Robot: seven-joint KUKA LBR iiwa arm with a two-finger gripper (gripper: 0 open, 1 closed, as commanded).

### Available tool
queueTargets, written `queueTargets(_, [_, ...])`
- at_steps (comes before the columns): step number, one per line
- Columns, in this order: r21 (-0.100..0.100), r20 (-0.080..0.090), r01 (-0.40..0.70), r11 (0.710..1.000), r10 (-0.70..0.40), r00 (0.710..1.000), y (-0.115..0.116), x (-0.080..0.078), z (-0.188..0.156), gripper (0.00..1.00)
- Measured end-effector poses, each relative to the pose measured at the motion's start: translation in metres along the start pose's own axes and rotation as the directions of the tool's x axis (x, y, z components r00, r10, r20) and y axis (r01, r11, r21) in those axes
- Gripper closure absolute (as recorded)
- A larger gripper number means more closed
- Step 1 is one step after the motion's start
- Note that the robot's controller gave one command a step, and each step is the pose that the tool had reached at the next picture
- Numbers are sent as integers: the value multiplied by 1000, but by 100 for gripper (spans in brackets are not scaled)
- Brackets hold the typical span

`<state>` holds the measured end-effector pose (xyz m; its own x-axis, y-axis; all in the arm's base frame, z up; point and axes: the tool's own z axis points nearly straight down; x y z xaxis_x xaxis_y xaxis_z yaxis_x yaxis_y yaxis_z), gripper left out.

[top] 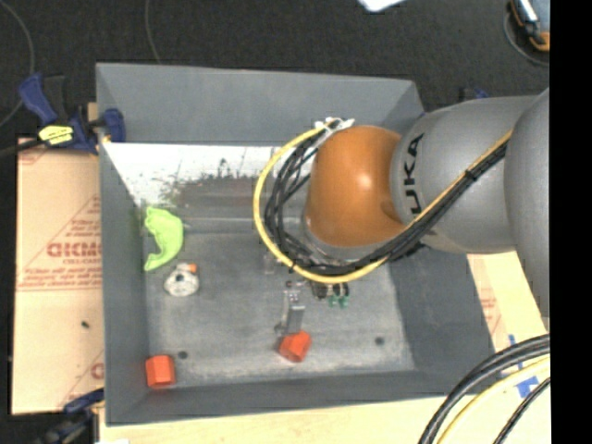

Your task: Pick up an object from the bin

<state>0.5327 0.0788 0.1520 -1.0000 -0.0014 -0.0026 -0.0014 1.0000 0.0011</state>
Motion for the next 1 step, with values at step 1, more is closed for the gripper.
queueTargets(1, [1,-9,93,996,-93,996,-50,58,31,0])
